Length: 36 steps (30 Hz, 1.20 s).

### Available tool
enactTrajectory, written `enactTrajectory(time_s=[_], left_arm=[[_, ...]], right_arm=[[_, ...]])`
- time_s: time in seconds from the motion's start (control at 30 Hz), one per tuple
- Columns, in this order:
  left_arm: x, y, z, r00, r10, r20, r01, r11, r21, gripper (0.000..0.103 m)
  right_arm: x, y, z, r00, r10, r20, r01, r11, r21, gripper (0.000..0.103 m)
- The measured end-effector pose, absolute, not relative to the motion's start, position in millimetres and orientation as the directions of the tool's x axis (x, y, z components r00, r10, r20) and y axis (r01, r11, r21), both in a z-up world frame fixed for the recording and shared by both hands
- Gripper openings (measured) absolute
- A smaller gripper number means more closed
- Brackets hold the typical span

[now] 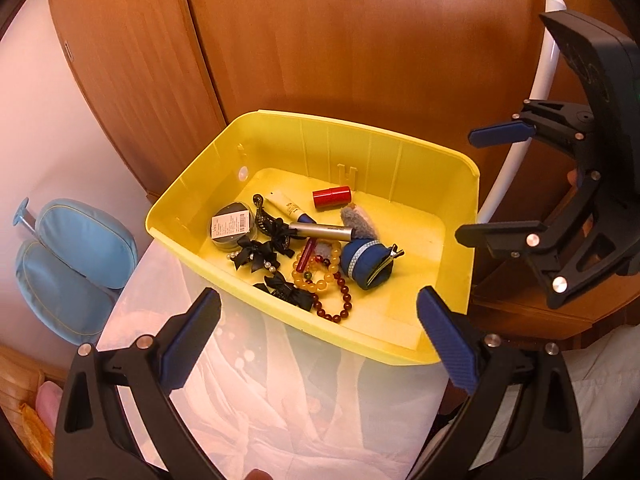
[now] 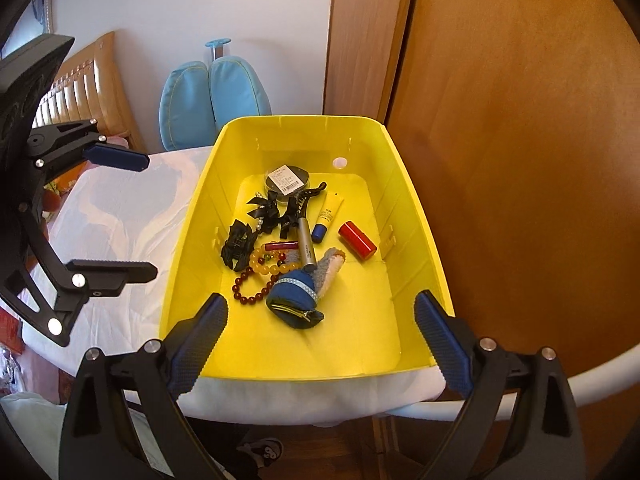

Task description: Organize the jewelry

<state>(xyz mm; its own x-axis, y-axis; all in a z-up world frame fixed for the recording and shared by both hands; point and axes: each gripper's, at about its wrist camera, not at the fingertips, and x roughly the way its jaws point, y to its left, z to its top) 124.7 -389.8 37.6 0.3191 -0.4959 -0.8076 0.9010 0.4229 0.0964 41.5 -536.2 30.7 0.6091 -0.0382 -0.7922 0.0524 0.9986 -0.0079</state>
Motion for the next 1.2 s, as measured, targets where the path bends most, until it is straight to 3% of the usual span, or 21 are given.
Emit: enactTrajectory(time_s=[0.33, 1.2], left_arm=[[135.1, -408.4, 46.2, 0.352, -0.480, -0.803, 0.904, 0.398, 0.159, 0.096], [150.7, -438.8, 34.3, 0.319, -0.483, -0.816, 0.926, 0.341, 0.161, 0.096]], right_arm=[[30.9, -554.2, 23.4, 0.603, -0.047, -0.796, 0.114, 0.993, 0.028, 0.097], [34.4, -572.6, 19.0, 0.609, -0.044, -0.792, 0.127, 0.991, 0.043, 0.097]])
